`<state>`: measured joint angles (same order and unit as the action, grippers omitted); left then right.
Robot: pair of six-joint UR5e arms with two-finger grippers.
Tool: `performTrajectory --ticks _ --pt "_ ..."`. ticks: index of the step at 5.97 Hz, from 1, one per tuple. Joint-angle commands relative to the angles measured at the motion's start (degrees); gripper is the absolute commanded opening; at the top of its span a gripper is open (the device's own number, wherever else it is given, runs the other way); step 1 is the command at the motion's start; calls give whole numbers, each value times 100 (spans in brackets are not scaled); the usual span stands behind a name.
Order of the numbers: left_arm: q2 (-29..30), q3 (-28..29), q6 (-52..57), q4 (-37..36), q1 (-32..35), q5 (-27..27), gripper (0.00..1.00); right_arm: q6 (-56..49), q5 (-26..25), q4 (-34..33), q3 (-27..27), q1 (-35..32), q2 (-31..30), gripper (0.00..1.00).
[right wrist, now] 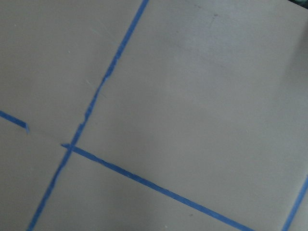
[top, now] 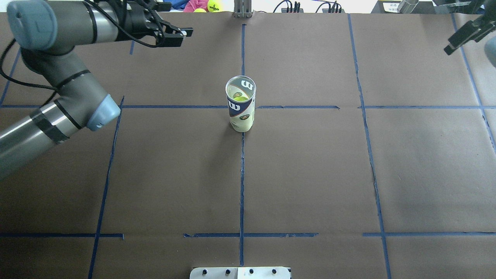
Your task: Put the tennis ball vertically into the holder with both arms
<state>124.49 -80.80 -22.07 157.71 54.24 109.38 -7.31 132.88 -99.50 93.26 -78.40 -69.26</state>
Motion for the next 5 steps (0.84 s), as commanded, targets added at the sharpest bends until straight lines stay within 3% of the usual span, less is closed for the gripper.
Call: performTrajectory --ticks 1,3,4,5 --pt "-232 -76 895 -799 543 504 100 -1310 263 1 -1 -813 -822 99" --pt "-363 -76 906 -2053 1182 967 100 -1633 388 682 -18 -1404 -2059 99" --pt "-390 -50 950 -2704 1647 1536 100 -1380 396 695 8 -1633 -2318 99" --pt "-382 -50 950 -3911 2017 2177 100 -691 370 756 156 -1644 -2381 99"
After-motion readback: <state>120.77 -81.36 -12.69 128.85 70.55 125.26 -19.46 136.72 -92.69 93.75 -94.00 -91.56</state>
